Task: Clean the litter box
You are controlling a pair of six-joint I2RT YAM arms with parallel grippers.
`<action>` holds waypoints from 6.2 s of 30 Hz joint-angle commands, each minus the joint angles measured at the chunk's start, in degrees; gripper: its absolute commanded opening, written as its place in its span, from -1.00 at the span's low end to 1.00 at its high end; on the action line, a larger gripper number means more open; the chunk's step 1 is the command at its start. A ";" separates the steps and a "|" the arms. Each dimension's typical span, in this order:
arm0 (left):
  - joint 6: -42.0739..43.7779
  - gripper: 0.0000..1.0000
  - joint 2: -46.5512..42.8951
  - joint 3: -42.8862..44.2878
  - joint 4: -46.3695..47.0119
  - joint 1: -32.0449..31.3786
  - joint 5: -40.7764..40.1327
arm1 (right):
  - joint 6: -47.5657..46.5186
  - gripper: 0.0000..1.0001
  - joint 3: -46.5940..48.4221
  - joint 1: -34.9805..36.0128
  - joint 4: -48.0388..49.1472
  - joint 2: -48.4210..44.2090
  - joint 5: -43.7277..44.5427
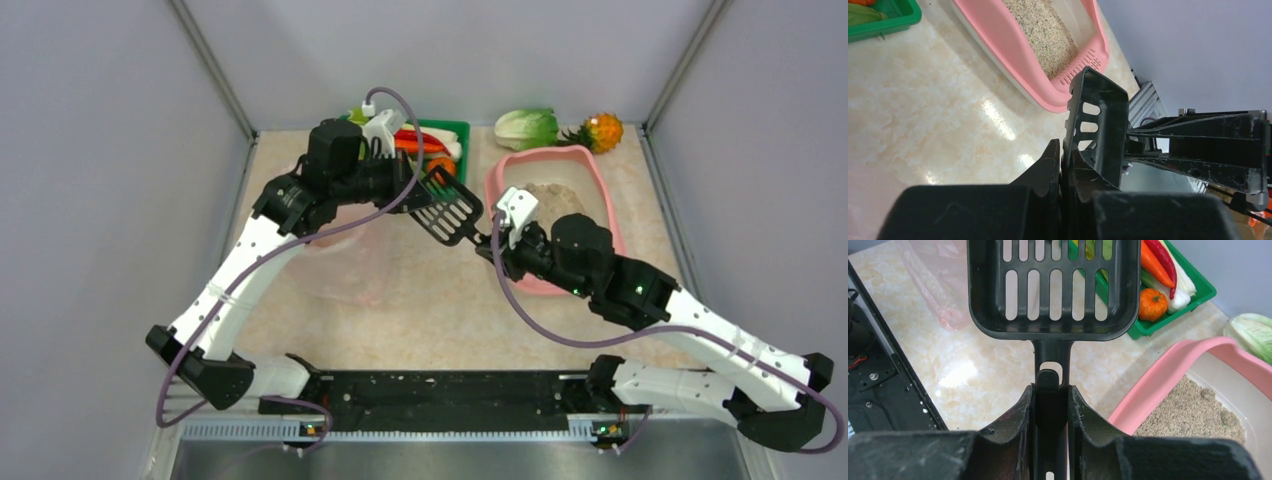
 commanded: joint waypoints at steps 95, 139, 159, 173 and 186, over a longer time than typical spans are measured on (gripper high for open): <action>-8.61 -0.10 -7.23 -7.07 5.92 5.69 -1.85 | -4.39 -1.00 9.69 0.58 -1.68 0.16 -0.64; 11.83 -0.15 -10.15 -10.48 -14.81 45.01 -20.06 | -1.92 -1.00 8.64 -7.33 -10.01 4.09 12.69; 7.72 -1.00 3.80 3.61 -15.80 19.99 -22.66 | 0.02 -1.00 7.71 -14.23 -16.09 2.73 17.42; 8.64 -1.00 20.65 22.89 -21.27 6.65 -36.12 | 2.57 -1.00 7.83 -25.91 -23.78 5.81 14.18; 10.25 -0.68 24.11 25.82 -23.85 4.50 -34.12 | -0.65 -1.00 11.92 -36.17 -27.94 12.90 7.23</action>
